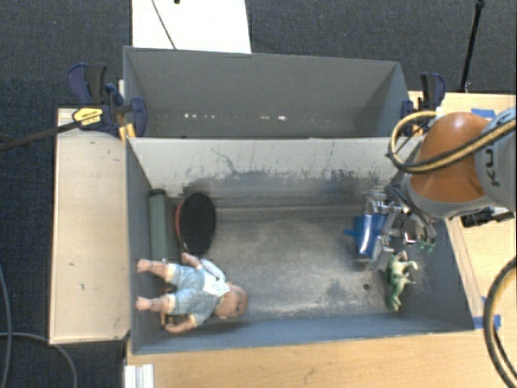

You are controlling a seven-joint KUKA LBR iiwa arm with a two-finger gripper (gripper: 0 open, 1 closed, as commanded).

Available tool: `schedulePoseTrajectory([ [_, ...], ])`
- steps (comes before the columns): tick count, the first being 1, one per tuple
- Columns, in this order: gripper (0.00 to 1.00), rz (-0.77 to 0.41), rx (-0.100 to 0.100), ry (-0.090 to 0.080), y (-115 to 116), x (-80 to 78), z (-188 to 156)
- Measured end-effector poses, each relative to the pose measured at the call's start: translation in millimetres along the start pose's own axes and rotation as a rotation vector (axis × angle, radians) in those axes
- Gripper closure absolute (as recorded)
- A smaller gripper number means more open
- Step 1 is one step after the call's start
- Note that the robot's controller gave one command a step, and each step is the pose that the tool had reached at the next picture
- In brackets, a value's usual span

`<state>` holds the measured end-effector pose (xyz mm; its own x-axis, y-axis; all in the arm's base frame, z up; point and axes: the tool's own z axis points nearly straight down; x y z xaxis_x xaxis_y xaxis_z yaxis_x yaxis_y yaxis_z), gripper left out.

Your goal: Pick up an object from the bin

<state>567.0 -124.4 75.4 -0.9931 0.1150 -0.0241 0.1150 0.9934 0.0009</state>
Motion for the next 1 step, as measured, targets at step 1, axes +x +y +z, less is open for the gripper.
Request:
schedulePoseTrajectory([
  [1, 1.00, -0.093, -0.019, 0.019, -15.2, -29.7, -1.8],
])
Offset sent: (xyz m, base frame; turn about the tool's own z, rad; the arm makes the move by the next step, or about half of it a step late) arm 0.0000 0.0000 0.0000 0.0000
